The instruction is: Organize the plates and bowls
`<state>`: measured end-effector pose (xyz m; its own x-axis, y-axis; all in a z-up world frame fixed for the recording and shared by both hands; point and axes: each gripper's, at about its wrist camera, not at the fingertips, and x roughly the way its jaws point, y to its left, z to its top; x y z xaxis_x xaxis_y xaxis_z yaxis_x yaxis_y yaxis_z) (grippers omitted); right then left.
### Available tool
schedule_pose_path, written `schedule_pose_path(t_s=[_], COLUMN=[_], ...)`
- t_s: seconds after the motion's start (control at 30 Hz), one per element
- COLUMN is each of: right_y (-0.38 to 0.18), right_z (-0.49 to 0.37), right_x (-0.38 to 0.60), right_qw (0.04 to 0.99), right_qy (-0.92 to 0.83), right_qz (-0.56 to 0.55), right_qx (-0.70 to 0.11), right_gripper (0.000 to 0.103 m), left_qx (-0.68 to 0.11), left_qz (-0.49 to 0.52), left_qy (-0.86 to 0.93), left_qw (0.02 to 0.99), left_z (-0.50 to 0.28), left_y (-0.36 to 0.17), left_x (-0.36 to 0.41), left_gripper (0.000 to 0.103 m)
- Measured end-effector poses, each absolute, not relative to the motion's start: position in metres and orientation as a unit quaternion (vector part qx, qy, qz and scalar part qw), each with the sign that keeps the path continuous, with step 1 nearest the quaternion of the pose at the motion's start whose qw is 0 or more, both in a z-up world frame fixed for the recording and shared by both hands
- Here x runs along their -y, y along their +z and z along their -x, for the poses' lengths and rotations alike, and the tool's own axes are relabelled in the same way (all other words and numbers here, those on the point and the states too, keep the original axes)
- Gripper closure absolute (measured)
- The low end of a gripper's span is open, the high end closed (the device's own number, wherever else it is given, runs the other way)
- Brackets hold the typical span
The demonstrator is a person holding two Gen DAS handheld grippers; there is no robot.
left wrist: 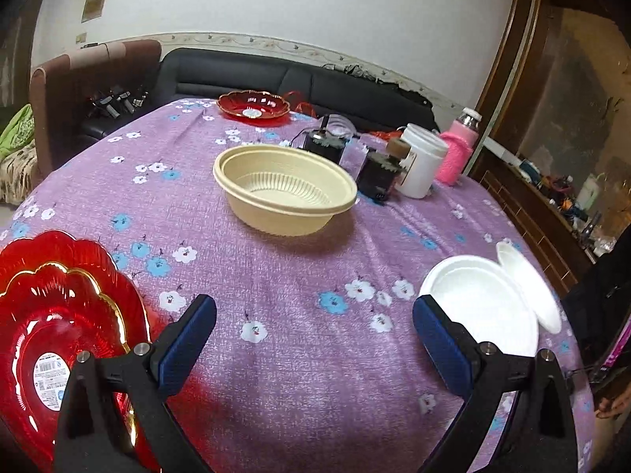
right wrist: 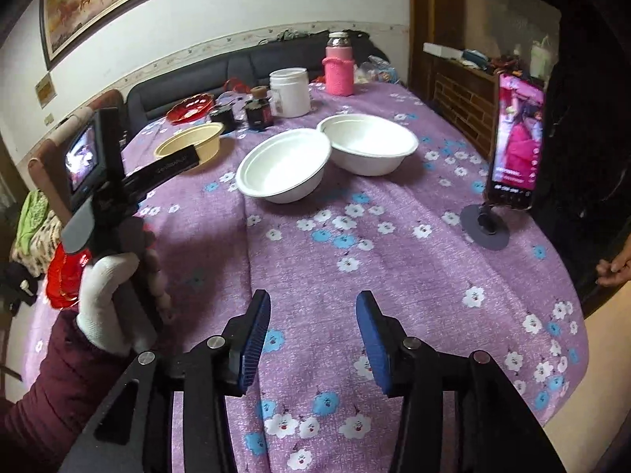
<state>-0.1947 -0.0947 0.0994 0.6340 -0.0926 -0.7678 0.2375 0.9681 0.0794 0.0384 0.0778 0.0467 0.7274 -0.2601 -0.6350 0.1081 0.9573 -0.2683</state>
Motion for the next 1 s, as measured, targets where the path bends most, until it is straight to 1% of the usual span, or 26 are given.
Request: schedule_pose_path(t_s=[0.07, 0.13, 0.37, 0.57, 0.67, 0.77, 0.9, 1.0], right_y=[0.098, 0.095, 0.065, 0.047, 0.041, 0.038, 0.04, 0.037], right_z=[0.193, 0.189, 0.156, 0.113, 0.086, 0.065, 0.038, 0.018], right_x=[0.093, 0.095, 0.136, 0.163, 0.175, 0.187, 0.194, 0.193], right_qw=[0.901, 0.902, 0.892, 0.886, 0.88, 0.875, 0.876, 0.875], right_qy=[-0.081, -0.074, -0.068, -0.057, -0.055, -0.054, -0.064, -0.07], right_qz=[-0.079, -0.078, -0.139, -0.189, -0.222, -0.262, -0.284, -0.284], right_qx=[-0.418, -0.417, -0.424, -0.42, -0.416, -0.404, -0.385, -0.386], right_gripper=[0.053, 0.047, 0.047, 0.048, 0.048, 0.048, 0.046, 0.046], left_qx=[-0.362, -0.363, -0.35, -0.391, -0.39, -0.389, -0.366, -0.386], left_qz=[0.108, 0.107, 0.123, 0.146, 0.133, 0.141, 0.109, 0.1], left_qy=[-0.101, -0.101, -0.086, -0.097, -0.106, -0.127, -0.139, -0.148], left_qw=[0.92, 0.92, 0.925, 0.904, 0.905, 0.902, 0.914, 0.905], left_z=[-0.04, -0.04, -0.04, -0.057, -0.054, -0.047, -0.038, -0.043], left_y=[0.044, 0.044, 0.051, 0.039, 0.041, 0.045, 0.054, 0.051], left_x=[-0.077, -0.076, -0.088, -0.091, -0.084, -0.078, -0.062, -0.051], left_gripper=[0.003, 0.003, 0.003, 0.004, 0.004, 0.004, 0.004, 0.004])
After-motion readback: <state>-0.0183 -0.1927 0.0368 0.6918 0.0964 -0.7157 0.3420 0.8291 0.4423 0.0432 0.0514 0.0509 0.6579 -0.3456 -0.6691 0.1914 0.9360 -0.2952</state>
